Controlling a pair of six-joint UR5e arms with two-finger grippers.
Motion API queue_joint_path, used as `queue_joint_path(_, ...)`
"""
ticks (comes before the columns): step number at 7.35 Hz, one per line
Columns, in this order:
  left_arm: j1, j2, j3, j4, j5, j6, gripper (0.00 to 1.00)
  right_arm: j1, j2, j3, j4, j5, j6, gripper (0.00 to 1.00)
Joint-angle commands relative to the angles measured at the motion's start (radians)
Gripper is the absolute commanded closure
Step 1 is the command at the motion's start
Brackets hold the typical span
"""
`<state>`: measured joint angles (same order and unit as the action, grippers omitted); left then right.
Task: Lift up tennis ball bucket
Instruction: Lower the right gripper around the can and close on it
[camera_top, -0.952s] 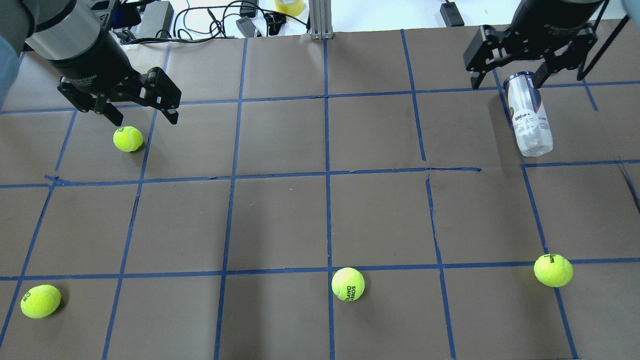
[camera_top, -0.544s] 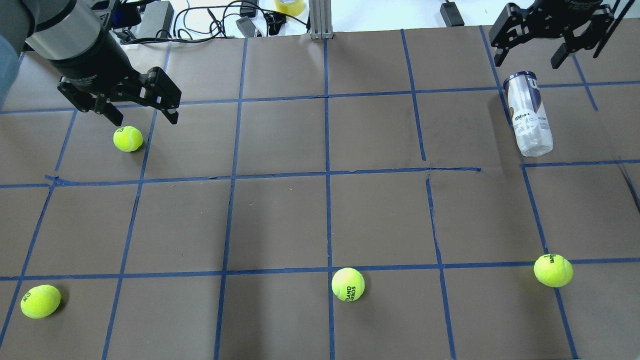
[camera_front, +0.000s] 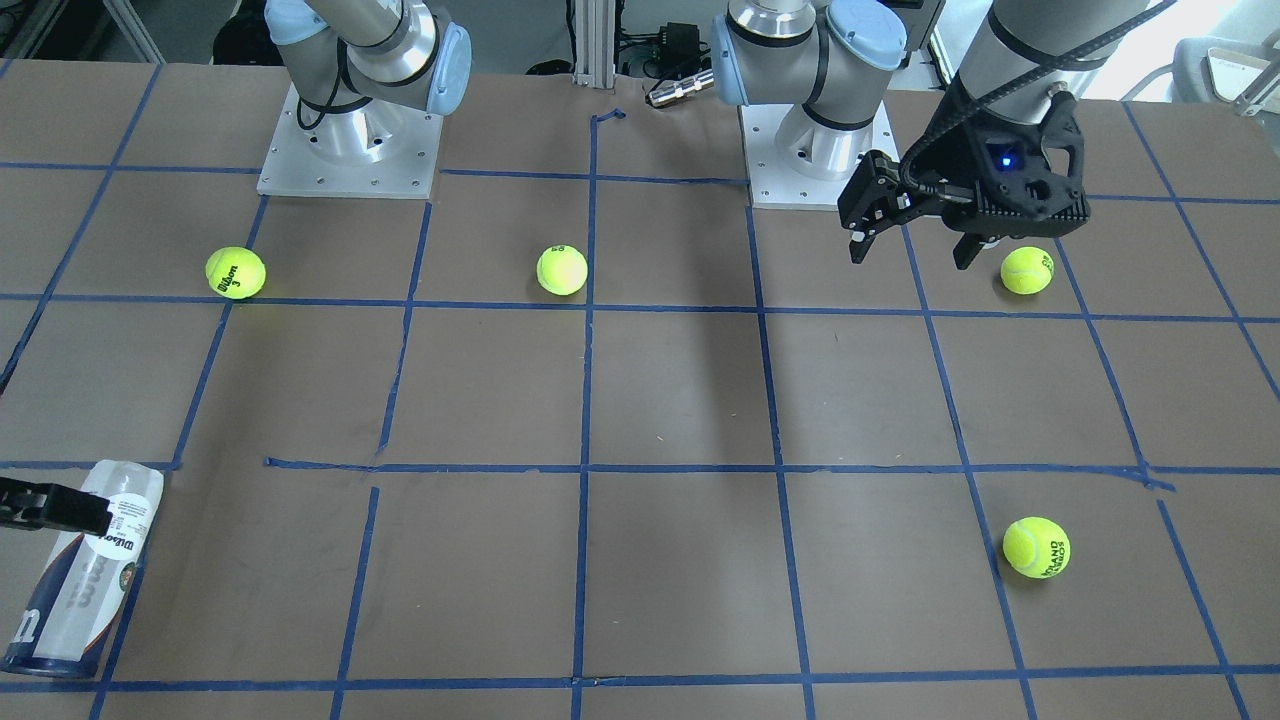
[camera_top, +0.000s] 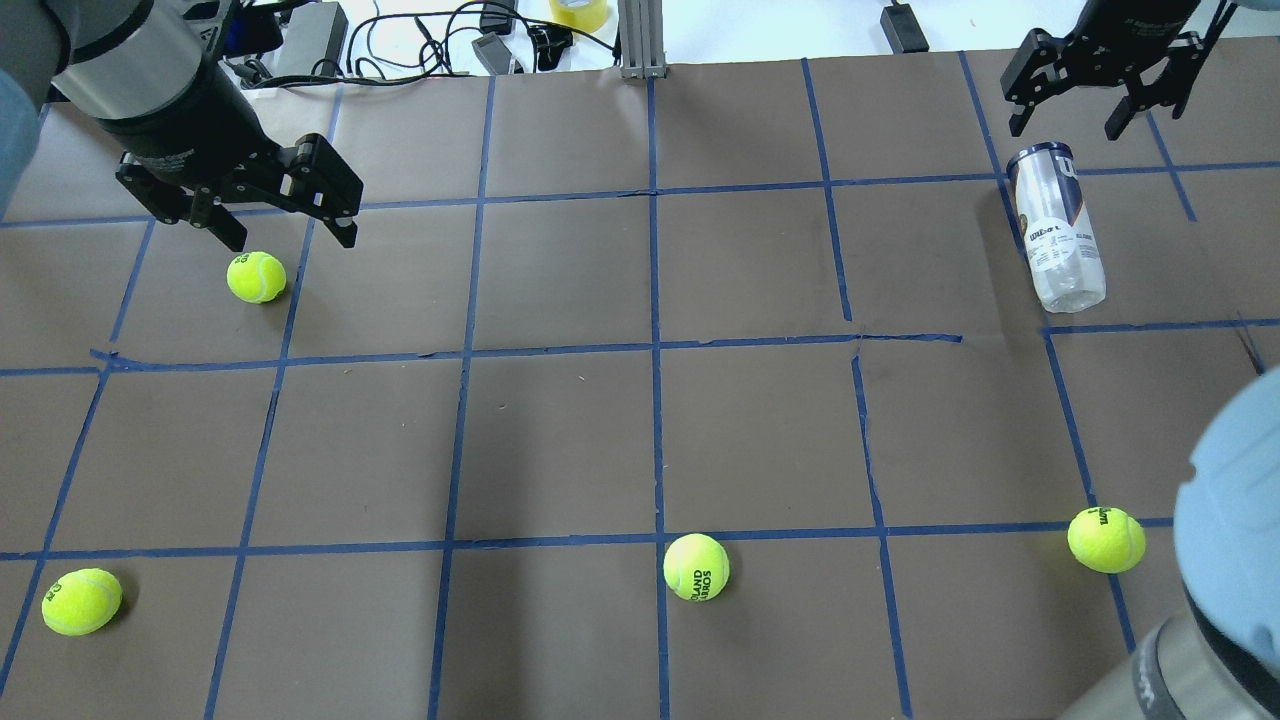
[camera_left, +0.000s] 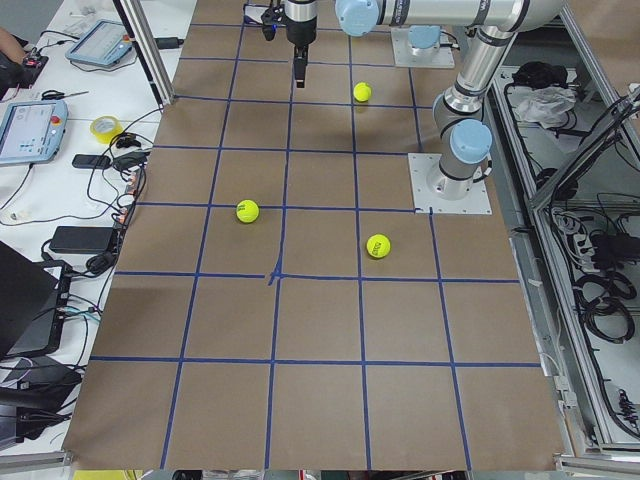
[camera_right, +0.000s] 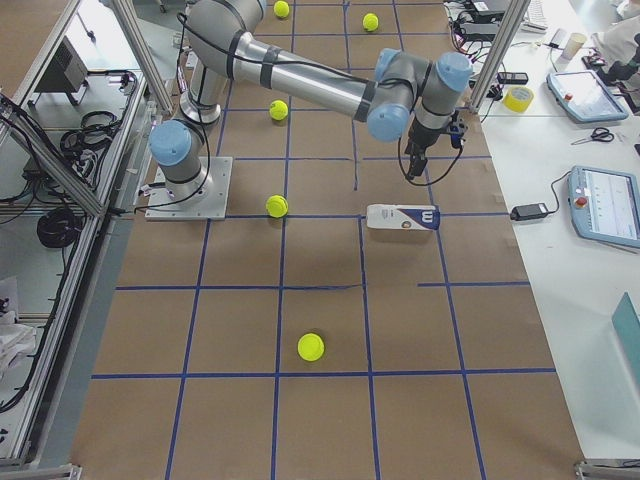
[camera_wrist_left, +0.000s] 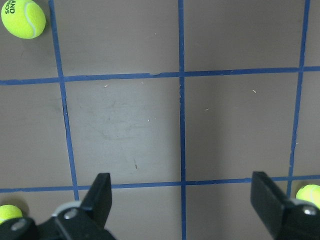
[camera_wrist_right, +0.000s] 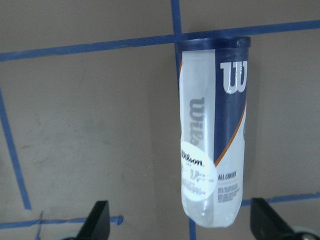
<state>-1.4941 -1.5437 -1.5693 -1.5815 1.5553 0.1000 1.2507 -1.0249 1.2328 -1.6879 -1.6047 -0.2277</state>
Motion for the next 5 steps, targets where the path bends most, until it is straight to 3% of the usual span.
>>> queue_joint_path(1,0.000,-0.001,0.000,0.000,-0.003,0.003,0.00,-0.028,0.083,0.005,-0.078,-0.006,-0.024,0.00)
queue_joint_path(5,0.000,0.001,0.000,0.001,-0.003,0.003,0.00,-0.039,0.153,0.020,-0.122,-0.024,-0.027,0.00)
